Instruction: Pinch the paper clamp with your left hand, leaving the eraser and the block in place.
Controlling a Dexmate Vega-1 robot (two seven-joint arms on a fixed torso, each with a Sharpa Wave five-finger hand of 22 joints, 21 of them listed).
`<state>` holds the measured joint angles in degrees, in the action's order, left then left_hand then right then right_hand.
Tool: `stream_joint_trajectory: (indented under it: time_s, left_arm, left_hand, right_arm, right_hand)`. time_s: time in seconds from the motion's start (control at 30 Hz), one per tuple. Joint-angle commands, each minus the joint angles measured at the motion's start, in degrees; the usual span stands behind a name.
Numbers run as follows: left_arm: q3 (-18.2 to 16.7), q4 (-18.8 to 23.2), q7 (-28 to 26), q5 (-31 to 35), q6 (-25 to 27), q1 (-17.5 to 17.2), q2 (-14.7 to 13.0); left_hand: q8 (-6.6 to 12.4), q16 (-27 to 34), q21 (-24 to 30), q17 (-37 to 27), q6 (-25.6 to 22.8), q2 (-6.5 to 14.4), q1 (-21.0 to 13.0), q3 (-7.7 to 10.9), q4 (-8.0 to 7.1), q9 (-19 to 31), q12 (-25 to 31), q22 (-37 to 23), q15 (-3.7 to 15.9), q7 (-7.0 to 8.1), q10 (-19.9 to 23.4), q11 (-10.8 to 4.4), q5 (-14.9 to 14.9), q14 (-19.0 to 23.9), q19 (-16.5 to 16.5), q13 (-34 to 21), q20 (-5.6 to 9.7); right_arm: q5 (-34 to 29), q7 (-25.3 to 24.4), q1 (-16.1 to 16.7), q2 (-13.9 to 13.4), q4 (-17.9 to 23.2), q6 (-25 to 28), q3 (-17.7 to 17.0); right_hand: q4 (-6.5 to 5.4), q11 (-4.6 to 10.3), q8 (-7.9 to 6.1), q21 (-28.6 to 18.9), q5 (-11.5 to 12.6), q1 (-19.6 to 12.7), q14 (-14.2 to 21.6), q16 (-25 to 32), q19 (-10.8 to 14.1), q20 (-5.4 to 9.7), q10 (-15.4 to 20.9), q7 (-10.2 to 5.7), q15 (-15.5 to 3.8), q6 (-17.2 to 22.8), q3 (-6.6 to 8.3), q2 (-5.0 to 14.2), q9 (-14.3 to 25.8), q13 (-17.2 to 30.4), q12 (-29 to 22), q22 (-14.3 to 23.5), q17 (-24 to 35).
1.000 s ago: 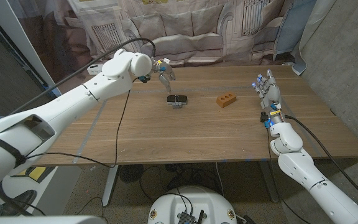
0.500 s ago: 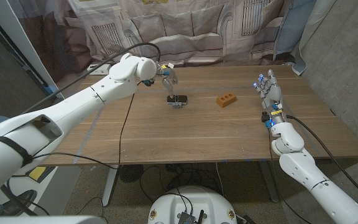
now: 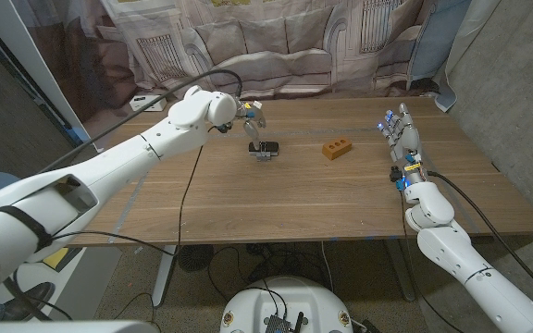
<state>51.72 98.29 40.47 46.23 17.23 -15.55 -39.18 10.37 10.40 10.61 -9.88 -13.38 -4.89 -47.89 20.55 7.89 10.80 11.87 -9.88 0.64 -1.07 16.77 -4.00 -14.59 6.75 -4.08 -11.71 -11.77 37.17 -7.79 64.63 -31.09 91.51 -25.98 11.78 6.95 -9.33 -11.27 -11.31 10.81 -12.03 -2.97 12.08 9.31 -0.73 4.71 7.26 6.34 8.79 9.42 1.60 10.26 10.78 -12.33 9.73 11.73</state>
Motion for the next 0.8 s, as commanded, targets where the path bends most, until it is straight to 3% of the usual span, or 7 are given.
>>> stream_joint_trajectory:
  time_s: [0.03,0.33,0.47,0.8]
  left_arm:
    - [0.84,-1.47,-0.68,0.93,-0.44,-0.23,0.78]
    - [1.09,-2.89,-2.25,1.20,-0.61,-0.44,1.73]
    - [-0.27,-5.43,-1.98,-3.87,-2.15,-0.26,2.66]
    - [1.47,-6.05,-3.14,-2.77,-2.15,0.50,2.73]
  left_hand:
    - [0.26,0.26,0.40,-0.01,0.04,-0.06,0.67,-0.27,-0.17,0.09,-0.13,-0.17,0.19,0.41,-0.41,-0.20,0.31,0.06,0.31,-0.16,-0.43]
    - [0.64,0.43,0.52,-0.01,-0.53,-0.14,0.48,-0.63,-0.13,0.09,0.32,-0.18,-0.81,0.27,0.23,-0.06,0.19,0.76,0.78,-0.14,-0.47]
    - [0.77,0.44,0.54,-0.01,-0.83,-0.12,0.38,-0.73,-0.11,0.08,0.54,-0.19,-1.32,-0.03,0.69,0.33,0.14,0.86,0.90,-0.14,-0.51]
    - [0.95,0.40,0.53,-0.04,-1.37,-0.19,0.34,-1.12,-0.17,0.08,0.90,-0.21,-1.30,0.00,1.46,-0.01,0.02,0.96,1.06,-0.15,-0.57]
  right_arm:
    - [-0.02,-0.10,0.34,0.14,0.24,-0.37,-0.09]
    - [-0.43,-0.65,0.79,0.17,0.66,-0.50,-0.22]
    - [-0.44,-0.64,0.91,0.14,0.73,-0.43,-0.20]
    - [-0.93,-1.51,1.58,-0.44,1.95,0.46,-0.42]
  right_hand:
    - [0.32,0.01,-0.03,0.15,-0.19,-0.46,0.53,-0.02,0.17,-0.43,0.33,-0.12,0.06,0.70,0.16,-0.13,0.33,0.34,0.20,0.15,0.18]
    - [0.34,0.04,-0.02,0.16,-0.20,-0.49,0.52,-0.05,0.17,-0.47,0.40,-0.12,0.08,0.74,0.14,-0.14,0.33,0.34,0.21,0.15,0.18]
    - [0.35,0.02,-0.03,0.16,-0.20,-0.50,0.59,-0.03,0.16,-0.47,0.44,-0.11,0.10,0.79,0.14,-0.14,0.33,0.35,0.22,0.15,0.18]
    - [0.37,0.01,-0.01,0.17,-0.21,-0.54,0.58,-0.06,0.14,-0.50,0.49,-0.13,0.10,0.82,0.13,-0.13,0.33,0.35,0.24,0.16,0.19]
